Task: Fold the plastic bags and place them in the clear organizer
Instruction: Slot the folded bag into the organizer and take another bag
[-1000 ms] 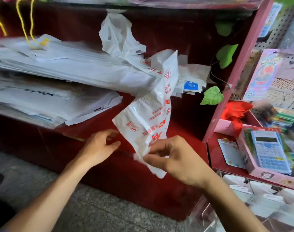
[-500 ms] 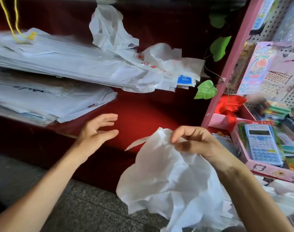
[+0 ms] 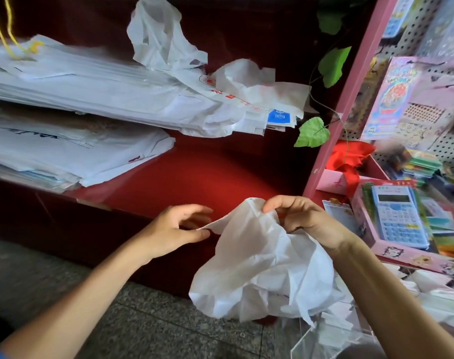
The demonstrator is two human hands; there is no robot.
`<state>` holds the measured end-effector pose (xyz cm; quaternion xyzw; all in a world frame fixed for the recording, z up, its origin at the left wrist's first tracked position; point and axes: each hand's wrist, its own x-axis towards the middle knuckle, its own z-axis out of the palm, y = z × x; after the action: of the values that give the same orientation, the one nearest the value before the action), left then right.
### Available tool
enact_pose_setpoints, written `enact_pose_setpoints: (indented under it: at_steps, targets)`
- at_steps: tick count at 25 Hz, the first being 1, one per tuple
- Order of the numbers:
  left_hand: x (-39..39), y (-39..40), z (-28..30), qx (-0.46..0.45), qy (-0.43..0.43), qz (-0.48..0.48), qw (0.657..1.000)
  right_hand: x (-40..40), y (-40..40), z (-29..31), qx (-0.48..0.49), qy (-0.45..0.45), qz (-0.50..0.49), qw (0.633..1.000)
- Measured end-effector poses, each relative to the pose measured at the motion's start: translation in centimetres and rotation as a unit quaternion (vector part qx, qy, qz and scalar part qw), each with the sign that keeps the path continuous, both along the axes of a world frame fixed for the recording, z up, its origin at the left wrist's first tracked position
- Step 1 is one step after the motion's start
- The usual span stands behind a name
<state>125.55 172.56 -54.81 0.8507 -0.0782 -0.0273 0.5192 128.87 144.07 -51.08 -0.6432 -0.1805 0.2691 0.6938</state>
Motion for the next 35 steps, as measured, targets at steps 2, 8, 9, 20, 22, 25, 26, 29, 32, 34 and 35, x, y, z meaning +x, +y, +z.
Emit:
enact_pose_setpoints:
  at_steps: [2,8,9,20,22,25,26,29,32,34,35]
  targets:
    - [0.1,-0.1,0.0,0.011,-0.034,0.014,0.999,0.0,-0.1,-0.1,0.015,0.009,0.006,1.0]
    - [1.5,-0.8,0.1,-0.185,-0.042,0.222,0.956,1.5,-0.7,-1.9,-0.037,0.066,-0.307,0.949]
    - [1.9,-0.4,-0.1,-0.207,-0.04,0.256,0.943,1.7,-1.2,-2.2,-0.058,0.071,-0.343,0.935]
    - [3.3,1.6,0.0,-0.224,-0.028,0.414,0.882,-1.0,1.6,-5.3,-0.374,0.005,-0.095,0.922]
    - [3.3,1.5,0.7,-0.276,-0.004,0.424,0.862,-1.6,2.4,-6.4,-0.43,-0.002,-0.014,0.903]
    - [3.2,1.7,1.3,-0.344,0.013,0.414,0.843,-1.9,3.4,-6.9,-0.423,-0.031,0.001,0.905]
    - [3.1,1.8,1.4,-0.356,0.01,0.41,0.84,-1.8,3.5,-6.8,-0.399,-0.043,-0.018,0.916]
    - [2.8,2.1,1.4,-0.357,0.002,0.411,0.839,-1.2,3.2,-5.7,-0.34,-0.072,-0.083,0.934]
    - [2.7,2.3,1.3,-0.354,-0.003,0.415,0.838,-0.5,2.4,-5.4,-0.315,-0.13,-0.158,0.927]
    - [2.6,2.1,1.4,-0.355,0.0,0.414,0.838,0.0,2.0,-5.7,-0.297,-0.137,-0.204,0.922]
    - [2.5,2.0,1.4,-0.355,0.004,0.414,0.839,0.3,1.9,-5.9,-0.293,-0.13,-0.213,0.923]
